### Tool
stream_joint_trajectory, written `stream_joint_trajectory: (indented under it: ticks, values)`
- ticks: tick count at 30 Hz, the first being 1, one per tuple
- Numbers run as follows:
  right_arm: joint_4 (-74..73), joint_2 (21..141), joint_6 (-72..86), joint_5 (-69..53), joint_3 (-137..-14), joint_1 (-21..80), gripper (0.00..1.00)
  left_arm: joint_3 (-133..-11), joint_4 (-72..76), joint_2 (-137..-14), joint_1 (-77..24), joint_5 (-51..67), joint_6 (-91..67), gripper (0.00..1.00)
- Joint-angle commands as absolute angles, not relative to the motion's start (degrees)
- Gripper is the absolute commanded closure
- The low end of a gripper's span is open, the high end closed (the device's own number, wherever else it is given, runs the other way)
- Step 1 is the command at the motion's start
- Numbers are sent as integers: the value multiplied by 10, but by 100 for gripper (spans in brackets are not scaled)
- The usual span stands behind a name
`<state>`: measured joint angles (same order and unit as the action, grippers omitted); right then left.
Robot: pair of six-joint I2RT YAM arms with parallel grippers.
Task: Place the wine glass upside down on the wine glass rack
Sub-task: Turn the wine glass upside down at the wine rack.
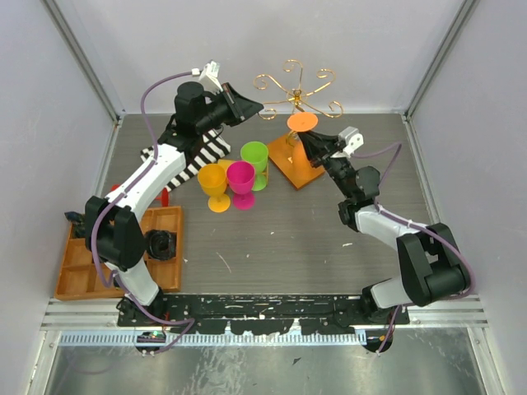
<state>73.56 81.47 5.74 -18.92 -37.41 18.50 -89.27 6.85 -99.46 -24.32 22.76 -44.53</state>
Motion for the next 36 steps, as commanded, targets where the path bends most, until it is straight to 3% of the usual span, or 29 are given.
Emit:
stream_joint_trajectory:
  ticks: [1,8,19,28,36]
  values:
    - [722,783,39,-116,-375,180,99,-895,27,-989,-246,228,-420,96]
    - [690,787,35,-79,-384,180,98,-895,27,-987,-246,227,-419,96]
    - [624,829,26,-136,-441,181,89,-893,27,-988,-246,227,-420,95]
    - [626,804,18,-82,-419,181,54,-889,35,-986,-246,236,-424,92]
    - [559,732,2,-73,-402,181,44,-880,48,-986,-246,240,-427,81]
